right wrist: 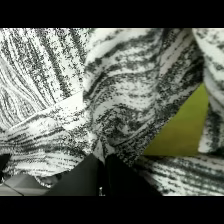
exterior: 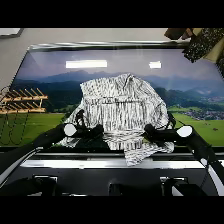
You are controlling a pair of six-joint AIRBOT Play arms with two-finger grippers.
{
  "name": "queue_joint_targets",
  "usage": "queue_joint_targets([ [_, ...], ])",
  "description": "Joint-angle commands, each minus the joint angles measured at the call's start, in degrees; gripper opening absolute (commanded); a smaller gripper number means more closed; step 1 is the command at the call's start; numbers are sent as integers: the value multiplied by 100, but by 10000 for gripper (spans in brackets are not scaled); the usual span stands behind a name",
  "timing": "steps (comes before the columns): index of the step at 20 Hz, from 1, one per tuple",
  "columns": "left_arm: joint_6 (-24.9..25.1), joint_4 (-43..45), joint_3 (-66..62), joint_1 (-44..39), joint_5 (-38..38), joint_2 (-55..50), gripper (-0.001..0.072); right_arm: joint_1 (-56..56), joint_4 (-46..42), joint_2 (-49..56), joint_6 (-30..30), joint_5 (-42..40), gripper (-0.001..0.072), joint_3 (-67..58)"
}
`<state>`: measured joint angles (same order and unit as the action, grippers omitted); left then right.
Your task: Fold the clothes and pants, and hang the long-sleeved shirts on hangers.
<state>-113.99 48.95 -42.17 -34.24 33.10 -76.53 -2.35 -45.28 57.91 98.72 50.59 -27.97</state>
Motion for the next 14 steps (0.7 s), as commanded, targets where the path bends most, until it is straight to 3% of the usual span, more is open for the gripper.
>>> queue_joint_targets([
  [1, 90, 376, -144, 391, 564, 243, 18, -4, 66, -437, 17, 531, 34, -4],
  [4, 289, 1469, -184, 1097, 2190, 1200, 17, -11, 66, -1329, 643, 1379, 33, -4],
  [6, 710, 1624, -179, 1298, 3307, 1930, 17, -11, 44, -2063, 1064, 2129, 32, -4],
  [8, 750, 1591, -179, 1191, 4050, 2597, 17, -11, 33, -2933, 1978, 2896, 32, -4],
  [11, 667, 1274, -179, 938, 4247, 3239, 17, -11, -4, -3923, 3392, 3329, 33, -4],
  [14, 643, 881, -181, 960, 3451, 3080, 17, -9, -188, -3709, 3738, 2608, 33, -4],
])
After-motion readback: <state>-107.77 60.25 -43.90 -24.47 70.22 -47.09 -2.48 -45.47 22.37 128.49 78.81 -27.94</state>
